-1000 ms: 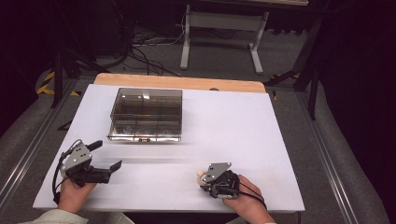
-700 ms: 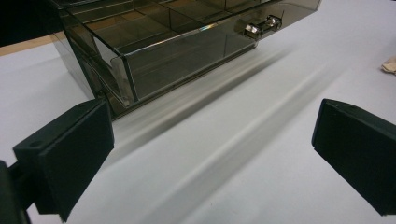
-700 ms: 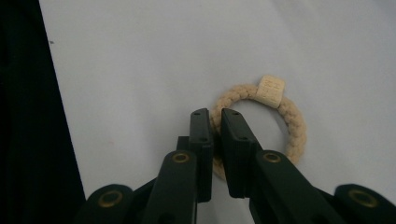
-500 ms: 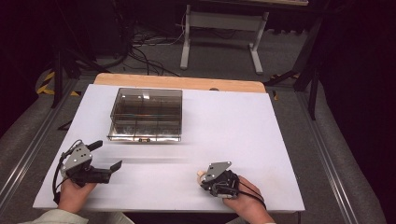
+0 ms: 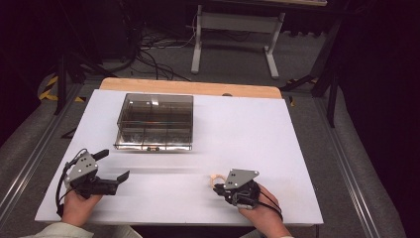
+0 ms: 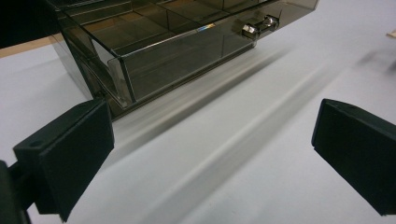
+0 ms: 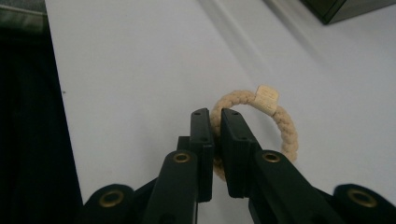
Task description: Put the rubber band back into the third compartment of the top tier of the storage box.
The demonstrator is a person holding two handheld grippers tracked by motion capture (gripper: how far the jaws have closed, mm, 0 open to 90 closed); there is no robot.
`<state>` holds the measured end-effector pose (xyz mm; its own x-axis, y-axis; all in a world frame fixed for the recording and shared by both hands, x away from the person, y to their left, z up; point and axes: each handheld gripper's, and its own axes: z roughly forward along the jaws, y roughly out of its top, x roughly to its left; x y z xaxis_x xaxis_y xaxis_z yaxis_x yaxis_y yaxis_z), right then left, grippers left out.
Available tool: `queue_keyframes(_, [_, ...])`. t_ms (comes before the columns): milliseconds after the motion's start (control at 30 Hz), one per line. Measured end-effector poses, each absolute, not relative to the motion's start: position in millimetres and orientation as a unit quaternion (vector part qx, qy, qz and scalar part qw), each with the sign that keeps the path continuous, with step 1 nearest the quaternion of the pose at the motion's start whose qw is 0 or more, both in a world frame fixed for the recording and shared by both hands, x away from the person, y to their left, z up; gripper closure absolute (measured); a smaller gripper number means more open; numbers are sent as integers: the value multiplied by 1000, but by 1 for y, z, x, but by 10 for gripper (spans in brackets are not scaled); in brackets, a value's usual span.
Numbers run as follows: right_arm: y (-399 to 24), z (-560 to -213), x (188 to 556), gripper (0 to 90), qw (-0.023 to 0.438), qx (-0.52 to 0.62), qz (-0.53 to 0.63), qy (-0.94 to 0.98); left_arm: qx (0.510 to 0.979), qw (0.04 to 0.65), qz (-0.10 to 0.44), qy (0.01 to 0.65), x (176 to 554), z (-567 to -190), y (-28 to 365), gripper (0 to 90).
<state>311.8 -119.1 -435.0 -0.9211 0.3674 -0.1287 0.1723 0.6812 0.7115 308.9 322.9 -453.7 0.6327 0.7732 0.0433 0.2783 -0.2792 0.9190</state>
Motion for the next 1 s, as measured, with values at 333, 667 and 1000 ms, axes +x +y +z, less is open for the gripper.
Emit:
queue_keyframes(333, [-121,-426,315,841,135,148,387,900,758,492,251,348,309,-453,324,2])
queue_keyframes(667, [-112,-404,325,839,133,130,392,901,758,491,251,347,309,-453,325,1])
queue_keyframes(1000, [-103,-384,338,838,134,117,397,900,758,492,246,350,309,-453,325,2])
